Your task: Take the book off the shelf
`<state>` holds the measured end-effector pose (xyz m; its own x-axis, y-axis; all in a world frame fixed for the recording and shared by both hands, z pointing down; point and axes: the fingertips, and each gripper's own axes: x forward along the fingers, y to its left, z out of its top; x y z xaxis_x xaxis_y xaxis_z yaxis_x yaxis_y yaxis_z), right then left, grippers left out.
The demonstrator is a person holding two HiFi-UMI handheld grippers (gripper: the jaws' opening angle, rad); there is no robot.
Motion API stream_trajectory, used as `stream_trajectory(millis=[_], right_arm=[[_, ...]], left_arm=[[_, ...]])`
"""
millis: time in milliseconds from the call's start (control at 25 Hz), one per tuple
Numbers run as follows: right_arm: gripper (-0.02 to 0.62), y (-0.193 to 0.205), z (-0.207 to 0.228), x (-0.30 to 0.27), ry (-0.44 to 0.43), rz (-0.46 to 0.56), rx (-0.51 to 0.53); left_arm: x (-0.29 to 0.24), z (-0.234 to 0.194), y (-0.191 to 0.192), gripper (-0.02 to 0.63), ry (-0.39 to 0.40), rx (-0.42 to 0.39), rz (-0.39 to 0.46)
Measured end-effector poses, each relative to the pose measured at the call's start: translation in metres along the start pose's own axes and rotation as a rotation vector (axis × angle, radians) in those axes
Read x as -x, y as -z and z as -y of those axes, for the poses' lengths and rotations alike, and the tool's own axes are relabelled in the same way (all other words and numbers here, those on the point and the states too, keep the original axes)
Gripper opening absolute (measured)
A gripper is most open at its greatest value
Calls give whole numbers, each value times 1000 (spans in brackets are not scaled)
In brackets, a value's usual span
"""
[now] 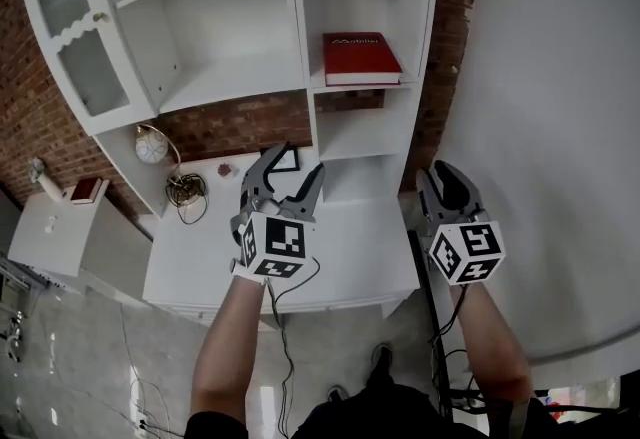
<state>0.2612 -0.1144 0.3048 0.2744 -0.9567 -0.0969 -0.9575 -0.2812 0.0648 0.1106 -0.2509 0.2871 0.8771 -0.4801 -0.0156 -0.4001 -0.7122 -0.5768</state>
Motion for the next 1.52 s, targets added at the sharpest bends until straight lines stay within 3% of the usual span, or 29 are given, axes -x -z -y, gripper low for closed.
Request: stream_trajectory(millis=[160,360,520,760,920,1000,1520], right_arm=[[124,-4,29,-32,-36,45,-31],[123,8,81,-62,-29,43,-31],[123,4,111,-76,-46,80,-44],[120,36,139,-92,-60,41,-89],[115,47,151,-96,-31,28,-76],[109,52,156,-96,-9,24,-73],[101,52,163,-85,79,5,-39]], left_arm=[[-47,-2,-6,256,-19,-99,-54],[-112,2,-3,256,-62,-375,-174],[-155,-7,-9,256,-114,-551,-260],[-199,-11,5,256,-110,-572,-385],[-217,-18,7,256,-170,-785,-428],[-227,-17,7,256,-177,-844,-426],[-259,-11,6,228,-76,-811,-353]])
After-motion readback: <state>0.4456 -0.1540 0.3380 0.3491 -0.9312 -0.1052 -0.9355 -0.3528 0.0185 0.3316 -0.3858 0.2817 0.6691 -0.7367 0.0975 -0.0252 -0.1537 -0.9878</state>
